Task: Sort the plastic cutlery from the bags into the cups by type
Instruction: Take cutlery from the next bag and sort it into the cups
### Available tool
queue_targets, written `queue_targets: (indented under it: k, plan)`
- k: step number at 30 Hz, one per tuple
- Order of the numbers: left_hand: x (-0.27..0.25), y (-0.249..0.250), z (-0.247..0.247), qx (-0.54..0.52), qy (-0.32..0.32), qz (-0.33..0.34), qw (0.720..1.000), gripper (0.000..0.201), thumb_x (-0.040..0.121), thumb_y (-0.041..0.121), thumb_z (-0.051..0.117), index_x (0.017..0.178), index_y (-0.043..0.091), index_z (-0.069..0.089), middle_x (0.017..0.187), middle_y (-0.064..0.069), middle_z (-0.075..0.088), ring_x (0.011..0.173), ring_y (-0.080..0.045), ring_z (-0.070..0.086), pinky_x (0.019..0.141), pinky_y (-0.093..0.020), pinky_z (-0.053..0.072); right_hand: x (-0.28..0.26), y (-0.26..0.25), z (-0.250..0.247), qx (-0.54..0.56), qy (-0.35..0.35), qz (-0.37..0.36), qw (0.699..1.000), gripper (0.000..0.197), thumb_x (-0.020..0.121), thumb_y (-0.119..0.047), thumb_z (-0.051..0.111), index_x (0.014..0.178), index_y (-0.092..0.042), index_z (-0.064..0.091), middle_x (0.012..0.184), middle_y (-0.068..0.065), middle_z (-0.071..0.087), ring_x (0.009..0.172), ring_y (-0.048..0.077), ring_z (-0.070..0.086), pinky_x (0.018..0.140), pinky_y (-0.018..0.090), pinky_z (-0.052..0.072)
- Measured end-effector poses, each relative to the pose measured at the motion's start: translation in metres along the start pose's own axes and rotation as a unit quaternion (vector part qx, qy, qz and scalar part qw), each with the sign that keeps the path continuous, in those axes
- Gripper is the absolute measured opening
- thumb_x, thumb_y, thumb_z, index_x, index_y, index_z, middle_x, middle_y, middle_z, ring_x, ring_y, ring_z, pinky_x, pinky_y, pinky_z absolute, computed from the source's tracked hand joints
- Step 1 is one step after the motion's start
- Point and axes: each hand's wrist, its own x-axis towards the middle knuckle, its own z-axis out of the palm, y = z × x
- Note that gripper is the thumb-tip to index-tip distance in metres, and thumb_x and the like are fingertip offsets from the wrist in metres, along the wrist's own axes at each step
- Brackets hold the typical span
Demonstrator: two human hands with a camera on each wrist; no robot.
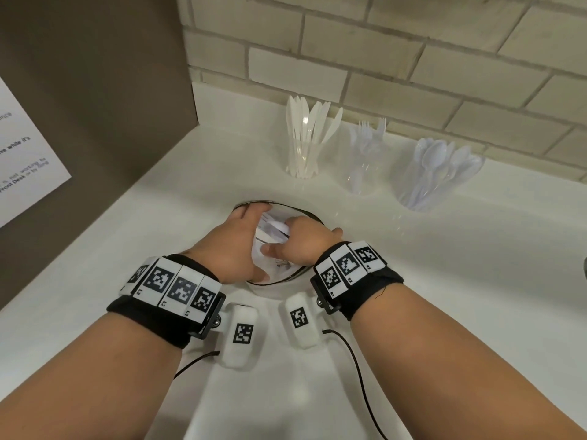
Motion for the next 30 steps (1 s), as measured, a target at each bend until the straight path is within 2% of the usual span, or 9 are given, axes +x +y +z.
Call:
queue_targets:
  k: [4, 7, 11, 14, 17, 19, 22, 25, 30]
  plan:
    - [0.001, -0.006, -0.005, -0.005, 0.067, -0.050, 0.996, 0.086, 0.073, 0.035, 0.078, 0.143, 0.022, 0.029, 0.143, -0.003, 0.037, 0.120, -0.025, 0.049, 0.094, -0.031, 0.042, 0.000, 0.003, -0.002, 0.007, -0.007, 0.002, 1.000, 0.040, 0.075, -0.061, 0.064, 0.084, -0.022, 0.055, 0.083, -0.007, 0.057, 0.089, 0.019, 0.055, 0.097, 0.051, 0.034]
    - [0.000, -0.009, -0.010, 0.041, 0.064, -0.093, 0.993, 0.083, 0.074, 0.023, 0.075, 0.142, 0.025, 0.027, 0.145, 0.001, 0.036, 0.121, -0.032, 0.044, 0.095, -0.039, 0.043, -0.002, 0.008, -0.005, -0.041, -0.033, -0.017, 0.998, 0.048, 0.076, -0.056, 0.068, 0.105, -0.020, 0.057, 0.094, -0.006, 0.054, 0.100, 0.021, 0.054, 0.099, 0.050, 0.038]
    - [0.003, -0.012, -0.010, 0.036, 0.018, -0.070, 0.997, 0.096, 0.070, 0.014, 0.078, 0.148, 0.022, 0.021, 0.150, 0.000, 0.032, 0.128, -0.024, 0.043, 0.098, -0.026, 0.036, -0.003, 0.011, -0.004, -0.028, -0.056, -0.042, 0.997, 0.041, 0.074, -0.045, 0.072, 0.103, -0.020, 0.057, 0.085, -0.008, 0.053, 0.095, 0.021, 0.057, 0.098, 0.050, 0.043]
    - [0.004, -0.006, -0.006, 0.004, 0.022, -0.030, 0.999, 0.101, 0.069, 0.010, 0.077, 0.150, 0.022, 0.017, 0.147, -0.001, 0.036, 0.130, -0.016, 0.040, 0.094, -0.016, 0.029, -0.005, 0.008, 0.000, -0.005, -0.023, -0.018, 1.000, 0.048, 0.065, -0.053, 0.076, 0.097, -0.022, 0.058, 0.087, -0.010, 0.059, 0.092, 0.016, 0.057, 0.098, 0.049, 0.035]
    - [0.003, -0.002, -0.005, -0.002, 0.050, -0.012, 0.999, 0.096, 0.071, 0.006, 0.074, 0.149, 0.022, 0.021, 0.145, -0.001, 0.037, 0.129, -0.016, 0.041, 0.094, -0.014, 0.027, -0.007, 0.006, 0.004, 0.028, 0.007, -0.001, 1.000, 0.039, 0.066, -0.053, 0.075, 0.089, -0.024, 0.063, 0.084, -0.008, 0.065, 0.087, 0.016, 0.058, 0.097, 0.049, 0.031]
    - [0.003, -0.004, -0.009, 0.003, 0.079, -0.027, 0.996, 0.085, 0.072, 0.003, 0.070, 0.145, 0.021, 0.030, 0.143, -0.002, 0.038, 0.125, -0.020, 0.046, 0.093, -0.018, 0.032, -0.010, 0.006, 0.002, 0.034, 0.001, -0.009, 0.999, 0.032, 0.072, -0.050, 0.072, 0.085, -0.024, 0.058, 0.084, -0.008, 0.060, 0.090, 0.018, 0.057, 0.097, 0.047, 0.034]
    - [0.001, -0.008, -0.016, 0.013, 0.104, -0.068, 0.992, 0.070, 0.074, 0.002, 0.063, 0.138, 0.019, 0.039, 0.137, -0.005, 0.046, 0.115, -0.026, 0.054, 0.093, -0.029, 0.043, -0.013, 0.009, -0.003, 0.027, -0.033, -0.061, 0.997, 0.032, 0.079, -0.043, 0.070, 0.100, -0.022, 0.058, 0.095, -0.004, 0.058, 0.096, 0.021, 0.057, 0.097, 0.046, 0.043]
    - [0.001, -0.010, -0.020, 0.017, 0.086, -0.075, 0.993, 0.063, 0.078, -0.001, 0.055, 0.136, 0.019, 0.043, 0.128, -0.005, 0.056, 0.109, -0.025, 0.056, 0.085, -0.025, 0.042, -0.015, 0.014, -0.004, 0.062, -0.036, -0.094, 0.993, 0.044, 0.079, -0.039, 0.073, 0.118, -0.023, 0.059, 0.109, -0.002, 0.062, 0.102, 0.022, 0.059, 0.096, 0.046, 0.046]
    - [0.001, -0.005, -0.024, -0.021, 0.045, -0.034, 0.998, 0.067, 0.082, -0.004, 0.051, 0.142, 0.023, 0.042, 0.139, 0.000, 0.051, 0.118, -0.017, 0.052, 0.081, -0.007, 0.029, -0.017, 0.011, -0.003, 0.132, -0.020, -0.079, 0.988, 0.026, 0.072, -0.048, 0.075, 0.083, -0.029, 0.061, 0.088, -0.006, 0.067, 0.089, 0.021, 0.064, 0.093, 0.046, 0.049]
